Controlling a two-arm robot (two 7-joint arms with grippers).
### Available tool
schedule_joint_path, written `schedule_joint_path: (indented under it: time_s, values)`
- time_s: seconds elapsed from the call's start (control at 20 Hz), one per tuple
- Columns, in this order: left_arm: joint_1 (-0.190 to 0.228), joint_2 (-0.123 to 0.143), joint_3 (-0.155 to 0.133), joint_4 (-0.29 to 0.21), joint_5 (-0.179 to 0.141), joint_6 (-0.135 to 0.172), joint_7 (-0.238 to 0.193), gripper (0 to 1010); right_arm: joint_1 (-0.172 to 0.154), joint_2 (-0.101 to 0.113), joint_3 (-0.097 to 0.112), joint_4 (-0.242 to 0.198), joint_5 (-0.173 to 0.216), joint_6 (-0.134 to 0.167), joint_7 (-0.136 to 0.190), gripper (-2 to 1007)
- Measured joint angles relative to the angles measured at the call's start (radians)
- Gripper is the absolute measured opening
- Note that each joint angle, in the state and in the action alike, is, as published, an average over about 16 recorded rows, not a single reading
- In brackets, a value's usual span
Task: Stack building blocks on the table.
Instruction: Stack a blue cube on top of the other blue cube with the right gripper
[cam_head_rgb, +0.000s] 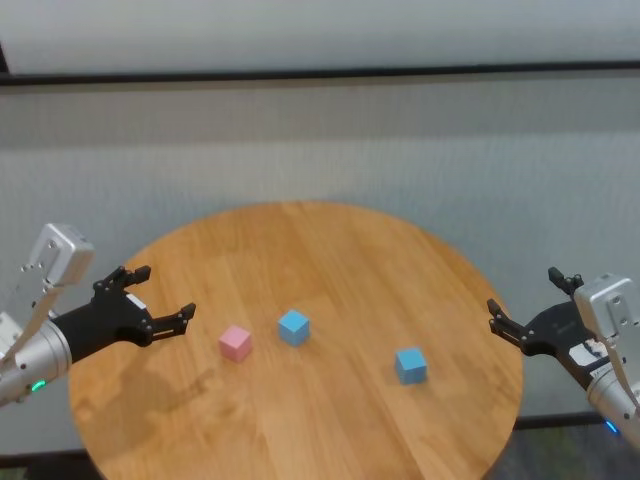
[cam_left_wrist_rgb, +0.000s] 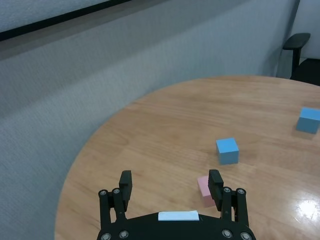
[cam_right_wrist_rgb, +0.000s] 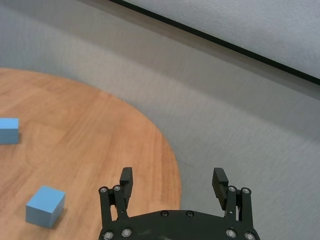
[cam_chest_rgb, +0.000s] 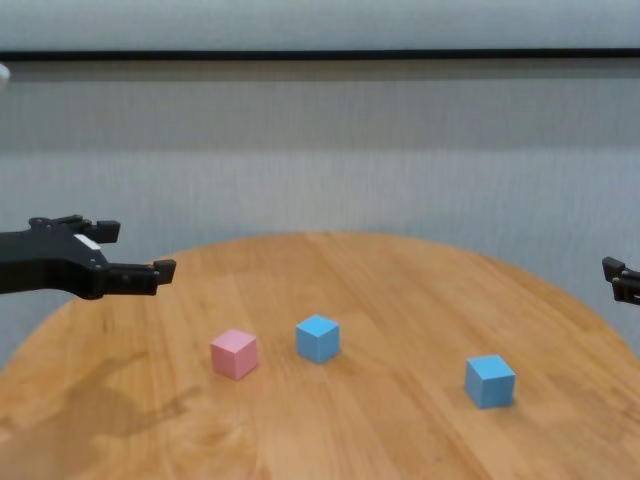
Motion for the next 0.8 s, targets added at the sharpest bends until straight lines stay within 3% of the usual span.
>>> schedule_joint_path:
  time_s: [0.2,0.4,0.55,0.8]
  values:
    - [0.010,0.012,-0.007,-0.004,-0.006,-0.007,-0.001,1002,0.006,-0.017,-0.001,-0.009,0.015,0.020,0.019,1001]
    - [0.010,0.012,-0.006,-0.002,-0.006,-0.009,-0.001,1002,0.015,-0.045,-0.003,-0.025,0.040,0.061,0.040,1001]
    - [0.008,0.009,-0.005,0.000,-0.005,-0.008,-0.002,1002,0.019,-0.072,-0.002,-0.042,0.064,0.108,0.052,1001]
    - [0.004,0.005,-0.003,0.003,-0.004,-0.006,-0.002,1002,0.020,-0.119,0.005,-0.072,0.105,0.213,0.051,1001]
